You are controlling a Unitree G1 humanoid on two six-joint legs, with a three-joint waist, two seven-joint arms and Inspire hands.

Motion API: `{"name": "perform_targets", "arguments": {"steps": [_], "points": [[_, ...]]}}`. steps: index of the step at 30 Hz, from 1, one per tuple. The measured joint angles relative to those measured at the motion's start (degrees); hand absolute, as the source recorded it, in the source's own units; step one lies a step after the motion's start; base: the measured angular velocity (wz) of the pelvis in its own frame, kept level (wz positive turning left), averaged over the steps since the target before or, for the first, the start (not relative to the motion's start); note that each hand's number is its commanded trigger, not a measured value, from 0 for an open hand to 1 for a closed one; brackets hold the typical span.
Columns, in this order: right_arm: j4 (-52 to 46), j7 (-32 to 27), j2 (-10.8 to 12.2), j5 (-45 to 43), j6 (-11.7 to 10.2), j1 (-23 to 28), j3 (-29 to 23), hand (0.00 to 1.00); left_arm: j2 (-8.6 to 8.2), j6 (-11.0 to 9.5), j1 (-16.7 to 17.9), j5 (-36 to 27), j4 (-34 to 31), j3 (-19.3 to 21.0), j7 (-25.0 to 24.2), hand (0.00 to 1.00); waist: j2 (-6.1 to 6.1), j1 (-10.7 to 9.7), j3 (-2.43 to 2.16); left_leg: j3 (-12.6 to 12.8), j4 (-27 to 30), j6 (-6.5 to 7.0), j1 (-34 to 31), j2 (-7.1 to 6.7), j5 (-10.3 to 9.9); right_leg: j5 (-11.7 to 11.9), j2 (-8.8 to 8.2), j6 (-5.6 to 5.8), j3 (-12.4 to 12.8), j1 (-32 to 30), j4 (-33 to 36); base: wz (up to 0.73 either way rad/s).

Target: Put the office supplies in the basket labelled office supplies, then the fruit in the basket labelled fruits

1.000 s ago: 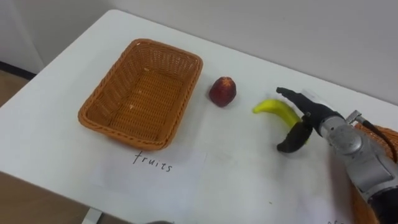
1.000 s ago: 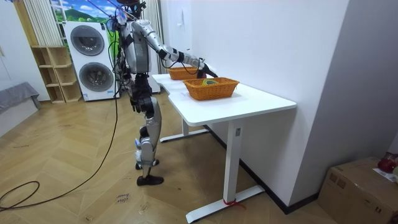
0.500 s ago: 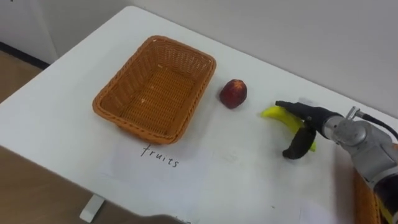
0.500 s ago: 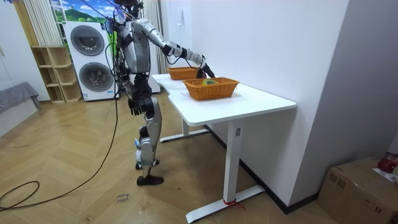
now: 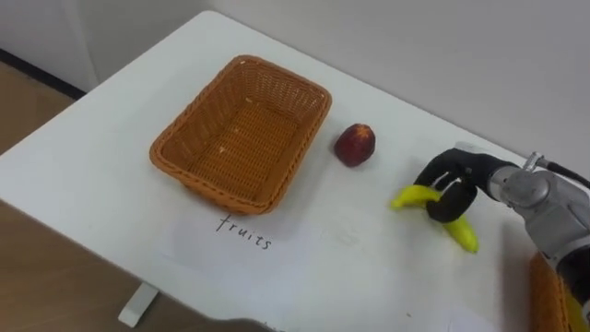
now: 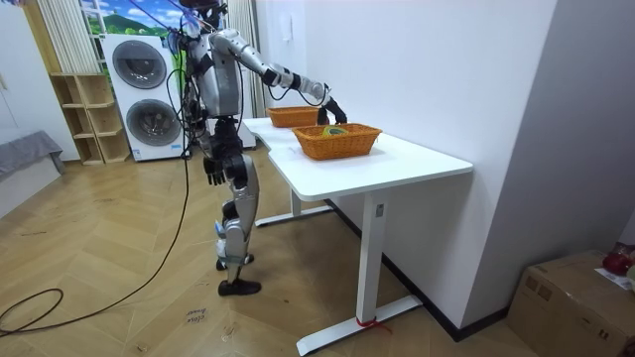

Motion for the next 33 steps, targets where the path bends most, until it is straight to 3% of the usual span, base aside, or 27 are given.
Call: {"name": "perform_targets", "arguments": {"steps": [8, 14, 17, 21, 29, 31, 32, 33], "points": [[-0.13, 0.81, 0.04, 0.25, -0.18, 0.23, -0.08, 1.00, -0.13, -0.06, -0.83, 0.52, 0.96, -0.03, 0.02, 0.00, 0.35, -0.22, 0.10, 0.02, -0.05, 0.00, 0.03, 0.03, 0.00, 0.00, 0.02, 0.00, 0.29, -0.07, -0.04, 0.00], [-1.70, 1.64, 0.02, -0.14, -0.18, 0.39, -0.20, 1.00, -0.22, -0.10, -1.49, 2.98, 0.95, 0.16, 1.06, 0.00, 1.02, -0.30, -0.23, 0.31, -0.31, 0.00, 0.19, 0.13, 0.01, 0.00, 0.04, 0.00, 0.88, -0.21, -0.09, -0.04], [-3.15, 2.42, -0.18, -0.01, -0.15, 1.08, -0.22, 1.00, -0.27, -0.22, -1.59, 3.29, 0.95, 0.23, 1.42, 0.00, 1.18, -0.37, -0.64, 0.31, -0.16, 0.02, 0.43, 0.06, 0.05, 0.00, -0.02, 0.00, 0.85, -0.14, -0.08, 0.00], [-5.25, 3.04, -0.26, 0.01, -0.15, 1.66, -0.27, 1.00, -0.44, -0.29, -1.23, 3.25, 0.84, 0.43, 2.05, 0.00, 1.25, -1.45, -0.82, 0.31, -0.09, 0.15, 0.71, 0.27, 0.15, 0.00, -0.55, 0.00, 0.86, 0.18, -0.05, 0.00], [-14.91, 2.91, -0.23, 0.51, -0.69, 4.24, -0.81, 1.00, -1.54, -0.33, -0.44, 3.21, -1.11, 2.33, 3.91, 0.00, 2.59, -3.84, -0.63, 0.67, -0.09, 0.44, 1.19, -0.11, 0.32, -0.01, -0.60, 0.01, 1.65, 0.81, -0.05, -0.01], [-17.92, 2.84, -0.02, 0.64, -0.90, 6.02, -3.04, 1.00, -1.79, -0.44, -0.19, 3.25, -1.45, 2.33, 4.11, 0.00, 2.91, -3.93, -0.68, 0.95, -0.12, 0.52, 1.69, -0.21, 0.37, -0.01, -0.66, 0.01, 2.46, 1.14, -0.02, -0.06], [-18.41, 2.82, 0.00, 0.53, -0.91, 6.14, -3.13, 1.00, -1.94, -0.48, -0.03, 3.30, -1.47, 2.33, 4.40, 0.00, 3.36, -3.94, -0.40, 1.09, -0.17, 0.53, 1.88, -0.21, 0.37, -0.01, -0.66, 0.01, 2.62, 1.30, -0.02, -0.12], [-19.06, 2.83, 0.13, 0.05, -1.10, 6.20, -3.28, 1.00, -2.23, -0.50, 0.25, 3.29, -1.50, 2.34, 4.86, 0.00, 3.34, -4.06, -0.58, 1.35, -0.42, 0.57, 2.15, -0.22, 0.38, -0.01, -0.70, 0.01, 2.80, 1.40, 0.02, -0.11]]}}
